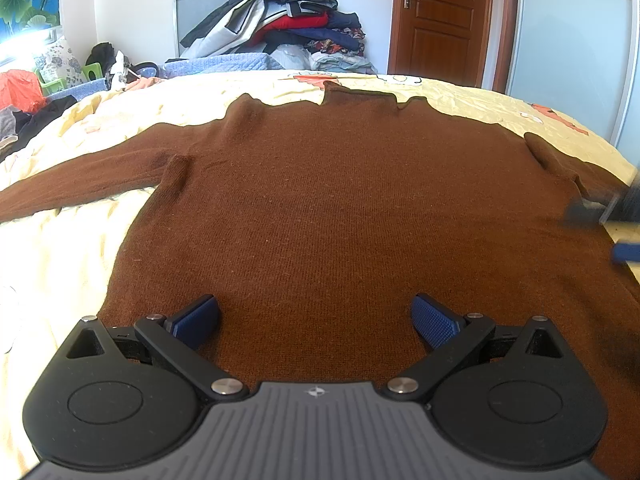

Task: Fold small clothes
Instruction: 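Grasp the sweater sleeve cuff with the right gripper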

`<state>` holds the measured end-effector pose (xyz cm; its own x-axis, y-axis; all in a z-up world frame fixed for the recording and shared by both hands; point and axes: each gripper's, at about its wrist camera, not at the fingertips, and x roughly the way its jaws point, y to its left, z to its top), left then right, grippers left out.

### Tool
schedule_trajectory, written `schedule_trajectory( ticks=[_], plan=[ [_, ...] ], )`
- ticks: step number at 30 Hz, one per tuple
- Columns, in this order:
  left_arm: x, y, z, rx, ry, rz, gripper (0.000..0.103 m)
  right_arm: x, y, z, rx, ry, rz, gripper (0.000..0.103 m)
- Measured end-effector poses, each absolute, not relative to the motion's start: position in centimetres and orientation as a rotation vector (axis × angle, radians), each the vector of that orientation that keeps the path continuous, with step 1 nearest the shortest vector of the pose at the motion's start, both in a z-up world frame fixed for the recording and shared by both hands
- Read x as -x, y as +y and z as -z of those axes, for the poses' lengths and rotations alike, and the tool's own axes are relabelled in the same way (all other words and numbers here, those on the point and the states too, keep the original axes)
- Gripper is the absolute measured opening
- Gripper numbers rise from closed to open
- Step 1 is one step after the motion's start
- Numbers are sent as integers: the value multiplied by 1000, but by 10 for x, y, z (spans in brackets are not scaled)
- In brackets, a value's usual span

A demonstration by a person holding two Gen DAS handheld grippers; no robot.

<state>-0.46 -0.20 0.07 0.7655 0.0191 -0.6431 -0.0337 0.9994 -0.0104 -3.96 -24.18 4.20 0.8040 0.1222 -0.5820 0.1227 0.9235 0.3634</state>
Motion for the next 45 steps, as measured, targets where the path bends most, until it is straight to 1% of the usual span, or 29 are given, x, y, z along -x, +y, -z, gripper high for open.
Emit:
schedule_trajectory(
  ticks=[3, 6, 9, 12, 17, 18, 19, 22, 24, 28, 29, 30, 31, 33, 35, 37, 38, 40, 43, 45],
  plan=[
    [5, -2, -1, 22, 698, -29, 103, 40, -293, -64, -542, 563, 7, 103],
    [5, -2, -1, 23, 698, -29, 103, 42, -350, -83, -590, 499, 87, 103],
    [5, -2, -1, 22, 698, -28, 103, 56, -399, -89, -594, 419, 227, 103],
    [5, -2, -1, 23, 698, -28, 103, 67, -446, -82, -612, 422, 340, 103],
    [5, -2, -1, 20, 699, -29, 103, 85, -513, -56, -783, 402, 431, 103],
    [5, -2, -1, 21, 699, -29, 103, 87, -526, -49, -824, 387, 444, 98],
    [5, -2, -1, 21, 699, -29, 103, 89, -532, -42, -852, 383, 466, 96],
    [5, -2, -1, 20, 699, -29, 103, 81, -556, -22, -929, 388, 518, 93],
    [5, -2, -1, 20, 699, -29, 103, 75, -569, -12, -948, 358, 519, 83],
    [5, -2, -1, 21, 699, -29, 103, 63, -592, -4, -1023, 306, 515, 78],
    [5, -2, -1, 20, 699, -29, 103, 59, -596, 0, -1042, 297, 518, 71],
    [5, -2, -1, 21, 699, -29, 103, 57, -600, 5, -1063, 285, 519, 60],
    [5, -1, -1, 21, 699, -29, 103, 55, -602, 10, -1084, 283, 521, 54],
    [5, -2, -1, 21, 699, -29, 103, 52, -607, 18, -1107, 297, 518, 25],
    [5, -2, -1, 21, 699, -29, 103, 52, -611, 23, -1115, 300, 526, 11],
    [5, -2, -1, 21, 699, -29, 103, 54, -609, 21, -1125, 278, 529, 11],
    [5, -2, -1, 21, 699, -29, 103, 58, -606, 19, -1118, 267, 532, 13],
    [5, -2, -1, 21, 698, -29, 103, 58, -592, 5, -1073, 242, 509, 13],
    [5, -1, -1, 26, 697, -29, 103, 41, -551, -34, -969, 210, 398, 13],
    [5, -1, -1, 26, 698, -30, 103, 17, -501, -65, -852, 209, 266, 13]
  ],
)
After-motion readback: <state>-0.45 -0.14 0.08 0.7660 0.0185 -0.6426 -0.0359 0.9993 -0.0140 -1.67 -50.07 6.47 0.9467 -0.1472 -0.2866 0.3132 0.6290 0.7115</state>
